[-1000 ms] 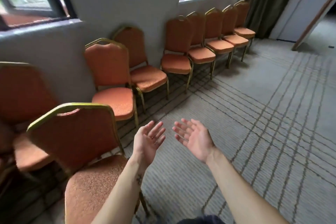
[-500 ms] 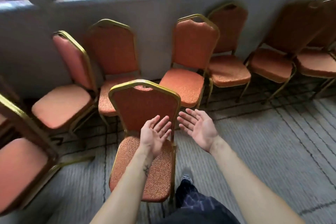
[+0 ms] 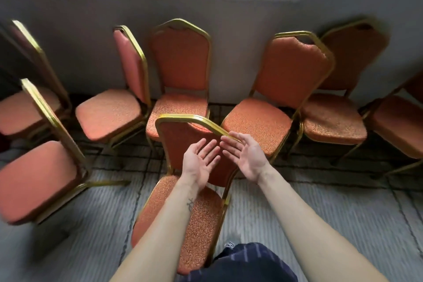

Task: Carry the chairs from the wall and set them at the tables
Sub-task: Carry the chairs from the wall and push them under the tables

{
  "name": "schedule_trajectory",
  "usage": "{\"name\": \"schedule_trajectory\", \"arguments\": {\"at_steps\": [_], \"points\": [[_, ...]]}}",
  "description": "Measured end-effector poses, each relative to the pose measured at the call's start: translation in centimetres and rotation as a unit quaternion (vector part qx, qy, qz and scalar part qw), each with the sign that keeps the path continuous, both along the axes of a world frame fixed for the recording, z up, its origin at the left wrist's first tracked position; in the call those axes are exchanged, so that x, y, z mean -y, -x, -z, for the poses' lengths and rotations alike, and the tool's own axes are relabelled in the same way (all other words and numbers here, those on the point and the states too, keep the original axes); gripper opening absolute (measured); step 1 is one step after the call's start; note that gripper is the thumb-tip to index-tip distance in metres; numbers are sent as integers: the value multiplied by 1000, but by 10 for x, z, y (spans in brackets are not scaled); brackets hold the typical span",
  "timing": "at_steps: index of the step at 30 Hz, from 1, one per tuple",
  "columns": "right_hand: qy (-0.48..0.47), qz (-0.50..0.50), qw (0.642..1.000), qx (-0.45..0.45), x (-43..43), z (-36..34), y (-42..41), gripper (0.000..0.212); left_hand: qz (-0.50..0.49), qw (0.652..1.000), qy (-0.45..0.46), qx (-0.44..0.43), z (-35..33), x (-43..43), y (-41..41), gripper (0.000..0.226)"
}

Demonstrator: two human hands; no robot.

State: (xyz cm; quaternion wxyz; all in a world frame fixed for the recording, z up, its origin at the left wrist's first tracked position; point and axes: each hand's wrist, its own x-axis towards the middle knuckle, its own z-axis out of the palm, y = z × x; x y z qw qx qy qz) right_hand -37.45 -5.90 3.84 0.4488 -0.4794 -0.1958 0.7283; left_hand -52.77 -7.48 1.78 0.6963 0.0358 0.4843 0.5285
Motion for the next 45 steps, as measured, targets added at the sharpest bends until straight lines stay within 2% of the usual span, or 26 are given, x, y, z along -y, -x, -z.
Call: {"name": "schedule_trajectory", "arguments": {"at_steps": [6, 11, 14, 19, 22, 25, 29, 33, 38, 40, 42, 45], "points": [[-18, -25, 998, 48, -20, 13, -4, 38, -24, 1000, 11, 8, 18, -8, -8, 45], [-34, -128, 989, 65, -83, 21, 5, 36, -81, 997, 13, 9, 32, -39, -12, 42], [-35, -214, 972, 88, -138, 27, 14, 34, -153, 988, 15, -13, 33, -76, -9, 41], [-37, -312, 944, 107, -197, 43, 22, 35, -215, 974, 40, -58, 33, -115, -21, 36], [-22, -372, 919, 126, -216, 48, 32, 31, -283, 955, 69, -57, 33, -125, -32, 33], [-18, -413, 897, 154, -219, 46, 42, 29, -311, 943, 87, -74, 35, -128, -41, 26], [-30, -413, 891, 186, -222, 40, 50, 26, -293, 949, 80, -83, 33, -126, -41, 27], [-25, -414, 890, 191, -215, 35, 46, 27, -242, 967, 69, -47, 35, -121, -40, 32], [-42, -438, 878, 187, -212, 34, 46, 28, -296, 949, 101, -35, 36, -117, -40, 45], [-60, -481, 856, 180, -212, 32, 55, 28, -337, 934, 117, -38, 41, -109, -41, 52], [-114, -533, 817, 188, -216, 32, 70, 27, -378, 917, 117, -50, 47, -106, -37, 59], [-279, -607, 705, 238, -227, 36, 110, 26, -441, 881, 144, -97, 43, -103, -29, 66]]}}
